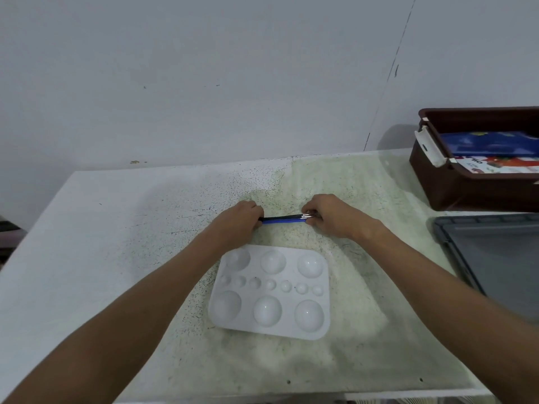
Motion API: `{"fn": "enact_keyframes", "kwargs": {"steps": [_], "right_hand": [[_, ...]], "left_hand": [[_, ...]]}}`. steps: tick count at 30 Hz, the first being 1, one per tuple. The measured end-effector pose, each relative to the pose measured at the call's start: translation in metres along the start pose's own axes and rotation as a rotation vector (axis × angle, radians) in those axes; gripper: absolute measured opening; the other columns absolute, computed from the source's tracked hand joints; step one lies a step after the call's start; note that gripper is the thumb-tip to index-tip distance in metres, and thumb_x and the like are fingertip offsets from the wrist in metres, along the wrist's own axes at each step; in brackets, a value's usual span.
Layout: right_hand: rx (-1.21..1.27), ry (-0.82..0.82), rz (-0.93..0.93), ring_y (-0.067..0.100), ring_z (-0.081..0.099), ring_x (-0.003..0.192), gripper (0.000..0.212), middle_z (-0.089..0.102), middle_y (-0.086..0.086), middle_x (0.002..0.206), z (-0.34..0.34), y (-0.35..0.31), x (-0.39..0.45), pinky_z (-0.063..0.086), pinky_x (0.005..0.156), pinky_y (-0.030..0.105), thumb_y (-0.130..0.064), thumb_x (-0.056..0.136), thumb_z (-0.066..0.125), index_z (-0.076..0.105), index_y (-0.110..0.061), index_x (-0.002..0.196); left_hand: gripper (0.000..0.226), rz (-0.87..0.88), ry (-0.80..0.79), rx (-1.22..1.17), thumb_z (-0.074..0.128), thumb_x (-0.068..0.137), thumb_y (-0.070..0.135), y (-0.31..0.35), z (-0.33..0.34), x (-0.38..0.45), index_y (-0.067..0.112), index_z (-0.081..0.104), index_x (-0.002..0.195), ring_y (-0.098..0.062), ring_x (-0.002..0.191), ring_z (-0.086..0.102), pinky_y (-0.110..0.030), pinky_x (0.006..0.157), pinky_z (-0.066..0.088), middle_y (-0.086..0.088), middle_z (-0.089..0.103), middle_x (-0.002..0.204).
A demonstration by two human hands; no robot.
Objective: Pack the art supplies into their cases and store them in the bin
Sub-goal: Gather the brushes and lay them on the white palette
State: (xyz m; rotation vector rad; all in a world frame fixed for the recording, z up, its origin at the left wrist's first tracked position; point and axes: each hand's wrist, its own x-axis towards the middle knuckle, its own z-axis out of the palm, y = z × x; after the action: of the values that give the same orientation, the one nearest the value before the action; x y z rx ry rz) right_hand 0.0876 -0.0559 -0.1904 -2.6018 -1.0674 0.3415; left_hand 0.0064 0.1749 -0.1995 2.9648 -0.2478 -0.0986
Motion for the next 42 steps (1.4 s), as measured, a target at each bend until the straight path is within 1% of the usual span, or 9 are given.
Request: {"fn": "enact_keyframes", "kwargs": {"steps": [7, 14, 19, 21, 24, 28, 33, 36, 42], "right_hand": [[0.001, -0.008, 0.015, 0.017, 0.05, 0.086, 0.013, 0.053, 0.002, 0.095, -0.001, -0.005, 0.0, 0.038, 0.073, 0.023, -0.012, 0.093, 0.054, 0.066, -0.009, 0.097], [-0.033, -0.024, 0.022, 0.03, 0.057, 0.08, 0.022, 0.06, 0.02, 0.086, 0.002, -0.008, -0.002, 0.043, 0.071, 0.035, -0.008, 0.093, 0.053, 0.065, 0.004, 0.081], [0.014, 0.001, -0.008, 0.026, 0.057, 0.075, 0.018, 0.06, 0.012, 0.078, 0.002, -0.01, -0.008, 0.048, 0.072, 0.042, -0.011, 0.091, 0.057, 0.068, -0.002, 0.079], [0.107, 0.021, 0.01, 0.025, 0.056, 0.069, 0.015, 0.063, 0.009, 0.074, -0.001, -0.013, -0.014, 0.048, 0.066, 0.039, -0.011, 0.091, 0.059, 0.069, -0.006, 0.08], [0.22, 0.077, 0.034, 0.021, 0.059, 0.073, 0.014, 0.067, 0.001, 0.081, -0.01, -0.022, -0.027, 0.045, 0.065, 0.023, -0.014, 0.092, 0.062, 0.074, -0.013, 0.099], [0.345, 0.096, 0.047, 0.001, 0.057, 0.079, 0.02, 0.06, -0.02, 0.093, -0.016, -0.032, -0.051, 0.041, 0.069, 0.005, -0.018, 0.089, 0.067, 0.072, -0.019, 0.108], [0.468, 0.114, 0.044, -0.005, 0.059, 0.08, 0.019, 0.064, -0.023, 0.089, -0.004, -0.047, -0.086, 0.041, 0.07, 0.008, -0.021, 0.084, 0.073, 0.073, -0.026, 0.102], [0.494, 0.142, 0.031, 0.004, 0.061, 0.08, 0.016, 0.067, -0.014, 0.09, 0.013, -0.054, -0.103, 0.044, 0.069, 0.012, -0.023, 0.083, 0.074, 0.075, -0.027, 0.098], [0.382, 0.186, 0.001, 0.007, 0.06, 0.074, 0.019, 0.066, -0.005, 0.088, 0.042, -0.061, -0.121, 0.044, 0.067, 0.014, -0.008, 0.082, 0.073, 0.077, -0.02, 0.096]], "left_hand": [[0.022, 0.032, -0.008, 0.025, 0.046, 0.099, 0.019, -0.001, -0.001, -0.002, 0.009, 0.064, 0.108, -0.021, 0.09, 0.053, -0.039, 0.074, 0.051, -0.006, 0.054, 0.102], [0.024, 0.024, -0.001, 0.057, 0.043, 0.1, 0.016, 0.005, -0.003, -0.005, 0.007, 0.065, 0.103, -0.018, 0.084, 0.05, -0.034, 0.069, 0.048, -0.007, 0.056, 0.098], [0.02, 0.004, -0.025, 0.0, 0.046, 0.098, 0.013, 0.007, -0.01, -0.009, 0.009, 0.065, 0.105, -0.018, 0.084, 0.053, -0.034, 0.071, 0.049, -0.005, 0.054, 0.099], [0.02, -0.029, -0.015, -0.049, 0.047, 0.098, 0.015, 0.007, -0.016, -0.011, 0.011, 0.066, 0.1, -0.02, 0.082, 0.056, -0.036, 0.072, 0.05, -0.005, 0.056, 0.095], [0.02, -0.063, -0.001, -0.107, 0.048, 0.098, 0.016, 0.006, -0.028, -0.021, 0.014, 0.062, 0.083, -0.021, 0.073, 0.056, -0.03, 0.064, 0.045, -0.003, 0.059, 0.08], [0.02, 0.003, 0.029, -0.18, 0.052, 0.097, 0.019, 0.011, -0.04, -0.047, 0.014, 0.071, 0.1, -0.018, 0.077, 0.057, -0.032, 0.072, 0.047, -0.003, 0.063, 0.087], [0.022, 0.094, 0.093, -0.239, 0.056, 0.096, 0.017, 0.017, -0.033, -0.078, 0.015, 0.072, 0.111, -0.016, 0.081, 0.061, -0.028, 0.076, 0.05, -0.002, 0.067, 0.098], [0.023, 0.142, 0.103, -0.229, 0.057, 0.094, 0.016, 0.019, -0.019, -0.093, 0.014, 0.071, 0.112, -0.016, 0.077, 0.061, -0.024, 0.071, 0.048, -0.002, 0.067, 0.1], [0.021, 0.23, 0.073, -0.186, 0.059, 0.091, 0.014, 0.02, -0.003, -0.108, 0.012, 0.073, 0.107, -0.023, 0.081, 0.061, -0.036, 0.069, 0.05, -0.005, 0.067, 0.098]]}}
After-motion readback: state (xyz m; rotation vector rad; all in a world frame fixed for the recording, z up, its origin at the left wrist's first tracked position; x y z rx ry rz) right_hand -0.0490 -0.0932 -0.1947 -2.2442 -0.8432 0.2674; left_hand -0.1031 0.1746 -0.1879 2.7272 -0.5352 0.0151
